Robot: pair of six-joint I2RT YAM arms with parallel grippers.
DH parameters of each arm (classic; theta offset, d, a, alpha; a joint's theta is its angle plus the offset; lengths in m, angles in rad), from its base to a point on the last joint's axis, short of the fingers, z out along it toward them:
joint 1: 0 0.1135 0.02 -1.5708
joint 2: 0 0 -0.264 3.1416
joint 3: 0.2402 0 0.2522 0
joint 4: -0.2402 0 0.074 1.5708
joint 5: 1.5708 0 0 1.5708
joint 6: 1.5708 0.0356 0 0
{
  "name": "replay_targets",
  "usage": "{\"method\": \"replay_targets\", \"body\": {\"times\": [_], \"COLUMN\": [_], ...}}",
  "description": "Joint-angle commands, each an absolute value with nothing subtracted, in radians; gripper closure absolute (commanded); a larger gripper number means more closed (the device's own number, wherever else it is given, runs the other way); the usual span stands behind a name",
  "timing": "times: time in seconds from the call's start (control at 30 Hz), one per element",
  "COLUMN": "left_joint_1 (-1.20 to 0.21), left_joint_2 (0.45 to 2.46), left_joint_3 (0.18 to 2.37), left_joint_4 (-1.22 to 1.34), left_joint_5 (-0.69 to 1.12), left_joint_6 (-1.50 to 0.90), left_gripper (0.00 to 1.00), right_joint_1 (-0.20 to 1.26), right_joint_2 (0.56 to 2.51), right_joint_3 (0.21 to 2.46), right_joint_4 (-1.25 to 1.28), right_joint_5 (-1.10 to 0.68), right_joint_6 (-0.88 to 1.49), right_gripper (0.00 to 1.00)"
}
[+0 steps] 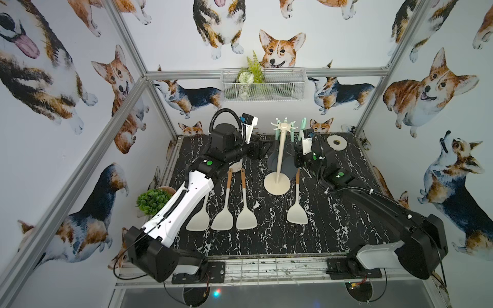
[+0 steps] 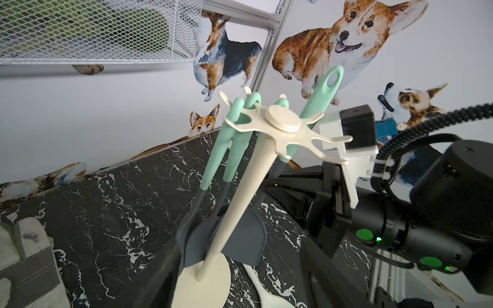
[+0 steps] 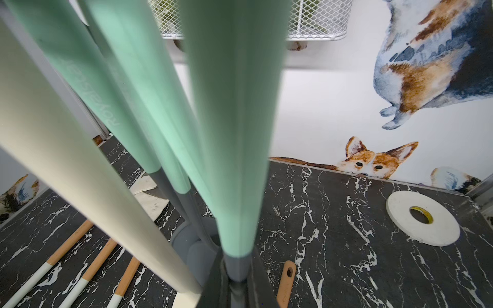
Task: Take the spatula off the kitchen utensil rack
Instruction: Take off the spatula from the rack, then place the spatula at the center of the board.
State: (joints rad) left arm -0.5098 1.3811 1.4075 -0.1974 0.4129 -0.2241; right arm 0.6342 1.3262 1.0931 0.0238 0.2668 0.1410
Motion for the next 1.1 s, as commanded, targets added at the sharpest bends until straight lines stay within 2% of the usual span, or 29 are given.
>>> {"method": "replay_targets", "body": {"times": [0.0,0.17,0.27,0.43,0.6,0.77,1.07], "left_joint_1": [-0.505,-0.500,-0.499,-0.499,-0.501,-0.571,-0.633], "left_joint_2": [1.359,1.321,1.297,1.257,1.259,1.291,1.334], "left_joint_3": [1.394,1.350,1.319,1.264,1.219,1.251,1.276], "left_joint_4": [-0.180,-0.200,-0.204,-0.161,0.020,0.052,0.040], "left_joint_5": [0.419,0.431,0.474,0.677,0.894,0.923,0.931], "left_joint_6": [-0.211,-0.179,-0.156,-0.117,-0.224,-0.237,-0.257], "left_gripper": [0.26,0.26,0.26,0.25,0.25,0.25,0.30], "right_joint_1": [0.635,0.634,0.621,0.549,0.561,0.656,0.761], "right_joint_2": [1.282,1.175,1.090,0.980,0.958,0.971,1.010], "right_joint_3": [1.071,1.015,0.985,0.927,0.904,0.913,0.965], "right_joint_4": [-0.006,-0.081,-0.142,-0.182,-0.164,-0.163,-0.173], "right_joint_5": [0.296,0.291,0.217,-0.194,-0.472,-0.533,-0.523], "right_joint_6": [0.139,0.147,0.158,0.211,0.264,0.230,0.205], "right_gripper": [1.00,1.00,1.00,1.00,1.00,1.00,1.00]}}
